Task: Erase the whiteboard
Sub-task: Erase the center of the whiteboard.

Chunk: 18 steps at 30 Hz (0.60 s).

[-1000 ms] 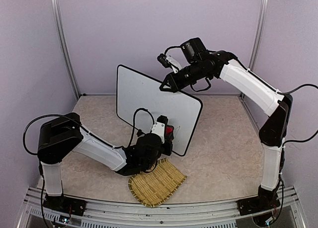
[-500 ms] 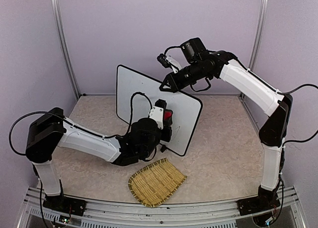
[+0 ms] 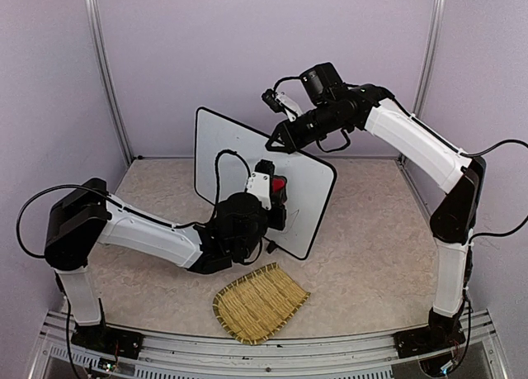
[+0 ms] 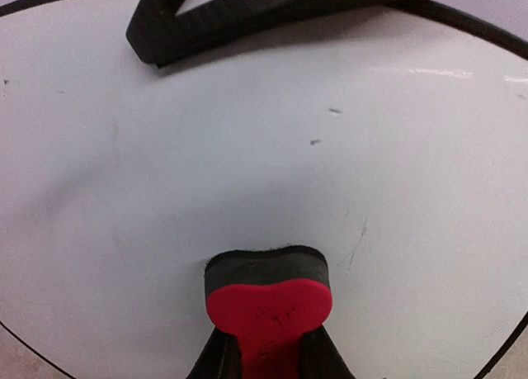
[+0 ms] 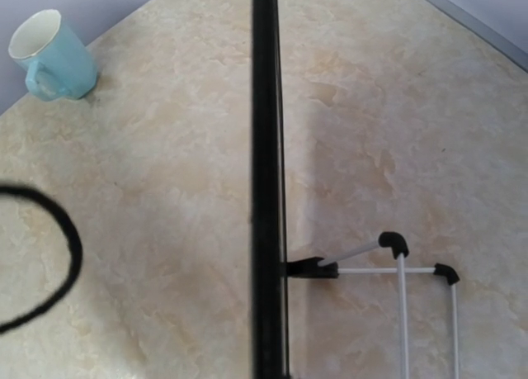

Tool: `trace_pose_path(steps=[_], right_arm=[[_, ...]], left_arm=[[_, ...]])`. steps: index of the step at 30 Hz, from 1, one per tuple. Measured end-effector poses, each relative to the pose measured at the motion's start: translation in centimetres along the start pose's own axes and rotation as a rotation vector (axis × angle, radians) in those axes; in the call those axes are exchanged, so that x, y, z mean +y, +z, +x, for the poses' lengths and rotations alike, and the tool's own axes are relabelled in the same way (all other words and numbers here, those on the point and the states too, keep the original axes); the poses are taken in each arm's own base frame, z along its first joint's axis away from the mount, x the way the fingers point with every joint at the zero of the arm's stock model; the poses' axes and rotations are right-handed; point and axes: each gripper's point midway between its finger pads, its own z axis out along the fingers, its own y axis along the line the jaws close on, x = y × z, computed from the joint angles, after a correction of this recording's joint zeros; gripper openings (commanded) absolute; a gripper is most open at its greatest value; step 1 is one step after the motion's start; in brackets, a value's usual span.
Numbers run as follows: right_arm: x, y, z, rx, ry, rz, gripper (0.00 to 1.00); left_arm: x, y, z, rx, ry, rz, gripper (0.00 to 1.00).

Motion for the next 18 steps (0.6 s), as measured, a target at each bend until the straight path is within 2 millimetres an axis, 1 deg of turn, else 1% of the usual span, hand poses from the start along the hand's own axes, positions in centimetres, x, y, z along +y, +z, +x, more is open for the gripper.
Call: trace_pose_path(steps=[4, 7, 9, 15, 18], right_arm=[[-0.1, 0.0, 0.0, 0.000, 0.004, 0.004, 0.00], [0.0, 0.0, 0.0, 0.000, 0.002, -0.001, 0.00], [0.0, 0.0, 0.0, 0.000, 0.002, -0.003, 0.00], [0.1, 0.0, 0.0, 0.000, 0.001, -0.006, 0.00], [0.1, 0.0, 0.0, 0.000, 0.001, -0.008, 0.00]], left_arm=[[-1.0, -0.5, 2.4, 0.037, 0.004, 0.015, 0.20], [-1.1, -0.9, 4.2, 0.071, 0.005, 0.031, 0.20], [-1.1, -1.0, 4.9, 0.086, 0.005, 0.037, 0.20], [-1.3, -1.3, 6.0, 0.113, -0.005, 0.064, 0.20], [-1.5, -1.4, 6.2, 0.119, -0.015, 0.080, 0.20]])
